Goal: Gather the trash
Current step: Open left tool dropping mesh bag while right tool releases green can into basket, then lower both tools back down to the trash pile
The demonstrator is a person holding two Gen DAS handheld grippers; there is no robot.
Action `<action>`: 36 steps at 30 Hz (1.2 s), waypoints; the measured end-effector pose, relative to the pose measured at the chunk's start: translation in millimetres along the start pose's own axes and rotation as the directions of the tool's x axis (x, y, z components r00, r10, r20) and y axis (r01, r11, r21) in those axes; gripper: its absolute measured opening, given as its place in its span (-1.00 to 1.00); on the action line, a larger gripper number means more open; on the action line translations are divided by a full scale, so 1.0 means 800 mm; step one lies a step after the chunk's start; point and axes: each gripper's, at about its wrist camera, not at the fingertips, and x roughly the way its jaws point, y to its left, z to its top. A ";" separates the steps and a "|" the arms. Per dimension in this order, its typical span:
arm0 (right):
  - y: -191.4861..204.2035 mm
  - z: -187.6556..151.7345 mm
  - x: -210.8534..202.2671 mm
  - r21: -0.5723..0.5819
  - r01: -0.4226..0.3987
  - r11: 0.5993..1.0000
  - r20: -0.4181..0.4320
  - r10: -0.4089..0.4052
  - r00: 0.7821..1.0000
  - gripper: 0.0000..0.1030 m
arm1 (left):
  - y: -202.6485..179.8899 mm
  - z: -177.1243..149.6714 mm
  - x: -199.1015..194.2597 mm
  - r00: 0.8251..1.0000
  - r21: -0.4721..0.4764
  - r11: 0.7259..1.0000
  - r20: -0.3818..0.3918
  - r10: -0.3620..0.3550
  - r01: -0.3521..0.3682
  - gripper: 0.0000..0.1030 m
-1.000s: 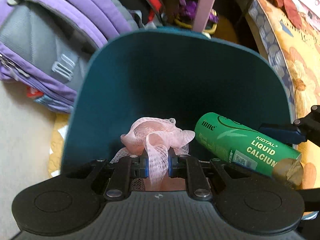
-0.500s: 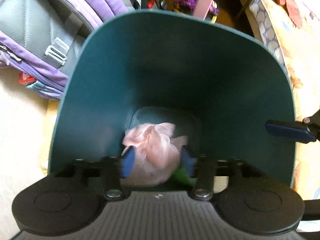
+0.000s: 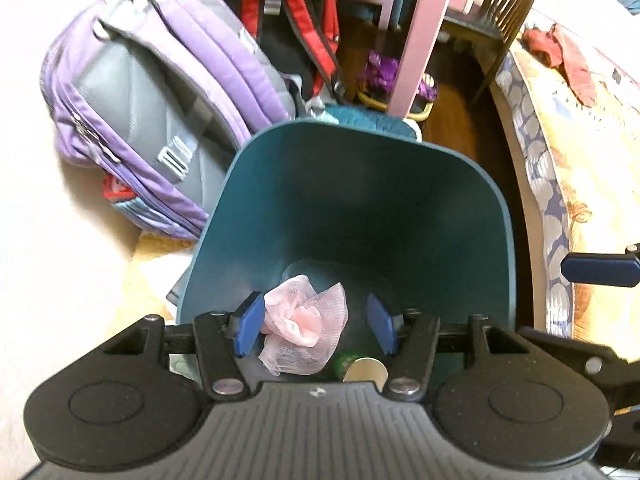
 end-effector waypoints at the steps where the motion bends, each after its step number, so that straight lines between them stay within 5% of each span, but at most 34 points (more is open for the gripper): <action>1: -0.001 -0.002 -0.009 0.004 -0.003 1.000 0.011 0.003 1.000 0.17 | -0.003 -0.002 -0.010 1.000 -0.002 1.000 0.014 -0.003 0.003 0.09; 14: -0.035 -0.055 -0.117 0.070 -0.071 0.995 0.153 0.060 0.986 0.33 | -0.066 -0.033 -0.122 0.987 0.015 0.999 0.155 -0.036 0.034 0.09; 20: -0.069 -0.099 -0.150 0.093 -0.103 0.990 0.204 0.082 0.975 0.49 | -0.114 -0.053 -0.148 0.982 -0.006 0.999 0.183 -0.039 0.041 0.32; 29: -0.146 -0.174 -0.187 0.139 -0.112 0.984 0.246 0.076 0.966 0.80 | -0.207 -0.085 -0.151 0.981 -0.021 0.999 0.189 -0.045 0.050 0.43; 36: -0.219 -0.233 -0.173 0.245 -0.074 0.967 0.191 0.027 0.981 0.99 | -0.264 -0.106 -0.115 0.980 -0.030 0.996 0.186 -0.073 0.080 0.59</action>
